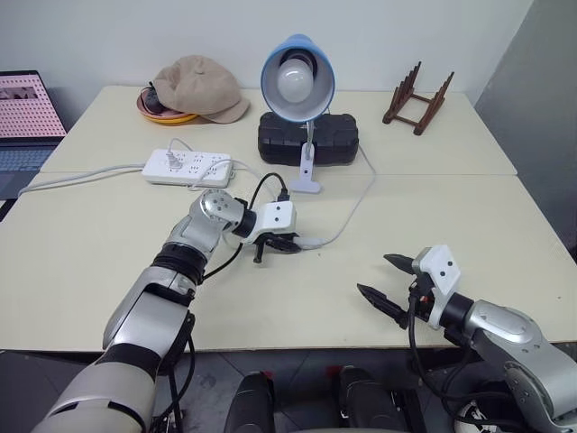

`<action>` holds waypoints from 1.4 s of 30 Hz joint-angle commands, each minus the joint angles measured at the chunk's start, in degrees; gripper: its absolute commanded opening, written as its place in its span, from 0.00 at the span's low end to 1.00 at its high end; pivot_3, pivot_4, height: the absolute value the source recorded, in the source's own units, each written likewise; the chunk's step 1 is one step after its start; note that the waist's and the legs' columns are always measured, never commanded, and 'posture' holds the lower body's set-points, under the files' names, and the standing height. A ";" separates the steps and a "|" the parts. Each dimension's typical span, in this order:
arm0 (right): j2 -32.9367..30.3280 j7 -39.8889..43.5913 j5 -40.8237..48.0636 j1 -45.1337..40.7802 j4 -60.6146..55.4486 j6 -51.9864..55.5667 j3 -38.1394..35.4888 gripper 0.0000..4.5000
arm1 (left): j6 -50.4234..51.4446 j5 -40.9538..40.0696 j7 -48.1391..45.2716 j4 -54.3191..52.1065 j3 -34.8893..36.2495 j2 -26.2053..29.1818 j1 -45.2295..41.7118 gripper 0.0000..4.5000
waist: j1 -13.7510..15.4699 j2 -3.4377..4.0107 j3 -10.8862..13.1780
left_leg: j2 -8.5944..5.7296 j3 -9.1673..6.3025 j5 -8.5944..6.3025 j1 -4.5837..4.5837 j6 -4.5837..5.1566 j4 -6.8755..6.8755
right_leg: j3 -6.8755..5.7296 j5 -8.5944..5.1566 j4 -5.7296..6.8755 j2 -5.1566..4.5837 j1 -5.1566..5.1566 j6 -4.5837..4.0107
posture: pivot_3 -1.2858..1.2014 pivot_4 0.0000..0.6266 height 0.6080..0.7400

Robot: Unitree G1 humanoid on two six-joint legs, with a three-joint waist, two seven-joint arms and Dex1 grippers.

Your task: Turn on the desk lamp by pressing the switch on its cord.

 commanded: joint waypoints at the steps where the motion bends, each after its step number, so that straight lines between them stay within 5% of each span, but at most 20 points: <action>1: 1.45 -1.04 2.67 -0.68 -2.13 0.79 -2.01 1.00 | 9.01 -5.12 -2.93 -3.15 3.89 -1.03 -1.35 0.09 | -0.01 0.00 0.00 | 0.00 0.00 0.00 0.00 0.00 0.00 | 0.00 0.00 0.01 0.00 0.00 0.00 | 0.52 0.24 1.00; 6: 6.25 -2.73 11.92 -1.17 -1.13 5.65 -5.25 1.00 | 42.91 -19.17 -8.22 -16.89 9.80 -1.81 -0.50 0.09 | -0.17 -0.03 0.02 | 0.00 -0.07 0.00 -0.08 0.00 0.03 | -0.04 0.00 0.06 0.00 -0.03 0.00 | 0.52 0.24 1.00; 10: 11.89 -7.98 38.71 -5.31 3.76 13.51 -12.21 1.00 | 72.68 -34.08 -7.21 -30.93 15.19 -0.31 2.21 0.09 | -0.91 -0.03 0.02 | 0.03 -0.09 0.00 -0.01 0.01 0.03 | -0.04 0.01 0.16 0.01 -0.02 0.02 | 0.52 0.24 1.00; 13: 12.00 -12.10 51.51 -8.92 6.83 14.97 -14.18 1.00 | 82.80 -40.19 -2.77 -36.01 18.92 -1.38 3.44 0.09 | -1.40 -0.02 0.02 | 0.05 -0.14 0.01 0.09 0.01 0.02 | -0.07 0.02 0.29 0.02 0.01 0.04 | 0.52 0.24 1.00; 21: 8.30 -18.63 68.04 -14.56 8.87 13.86 -12.35 1.00 | 93.02 -49.23 5.08 -43.88 22.87 -2.95 6.76 0.09 | -1.40 -0.01 0.02 | 0.03 -0.15 0.02 0.17 0.04 0.02 | -0.04 0.00 0.26 0.05 0.05 -0.01 | 0.52 0.24 1.00; 40: 7.59 -19.87 67.95 -19.83 11.61 12.02 -5.86 1.00 | 95.01 -58.97 14.54 -46.41 24.93 -3.40 8.41 0.09 | -1.34 -0.01 0.02 | 0.02 -0.14 0.02 0.12 0.04 0.00 | -0.05 -0.01 0.18 0.05 0.04 -0.01 | 0.52 0.24 1.00; 42: 7.79 -20.15 68.25 -20.28 12.04 11.71 -5.88 0.92 | 94.82 -59.49 14.82 -46.31 24.76 -3.20 8.42 0.09 | -1.34 -0.01 0.02 | 0.02 -0.14 0.02 0.12 0.03 0.00 | -0.04 -0.01 0.18 0.05 0.04 -0.01 | 0.52 0.24 1.00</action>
